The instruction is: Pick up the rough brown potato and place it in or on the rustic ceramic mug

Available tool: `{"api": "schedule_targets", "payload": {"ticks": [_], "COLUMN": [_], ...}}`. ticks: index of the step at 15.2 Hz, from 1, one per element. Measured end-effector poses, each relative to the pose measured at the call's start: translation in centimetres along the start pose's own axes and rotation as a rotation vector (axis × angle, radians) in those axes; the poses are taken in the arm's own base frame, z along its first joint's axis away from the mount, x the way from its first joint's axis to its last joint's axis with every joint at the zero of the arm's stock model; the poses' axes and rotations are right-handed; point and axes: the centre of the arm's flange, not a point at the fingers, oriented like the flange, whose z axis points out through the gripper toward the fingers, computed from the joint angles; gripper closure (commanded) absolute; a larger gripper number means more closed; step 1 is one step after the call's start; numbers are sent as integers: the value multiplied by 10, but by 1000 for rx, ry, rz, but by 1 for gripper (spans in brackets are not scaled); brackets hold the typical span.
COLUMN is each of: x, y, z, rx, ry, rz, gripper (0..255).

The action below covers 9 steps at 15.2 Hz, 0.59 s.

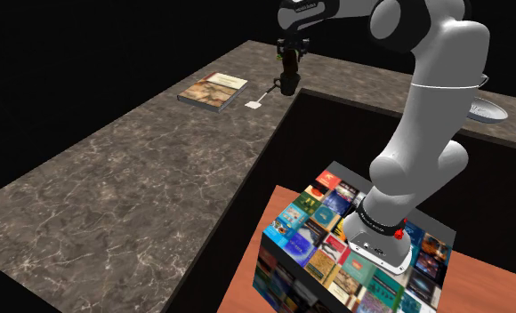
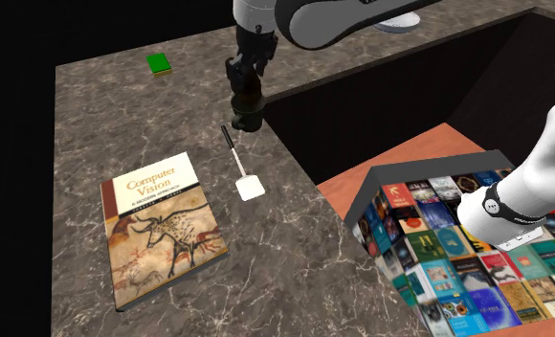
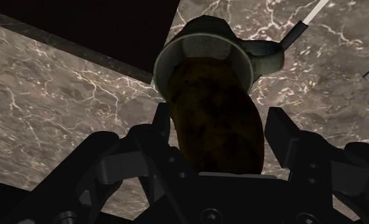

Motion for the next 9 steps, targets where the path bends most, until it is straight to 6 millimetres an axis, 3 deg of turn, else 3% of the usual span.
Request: {"api": "schedule_targets", "payload": {"ticks": [9], "x": [-13], "y": [0], "z": [43], "rx": [1], "ry": [3], "rz": [0], "gripper": [255]}}
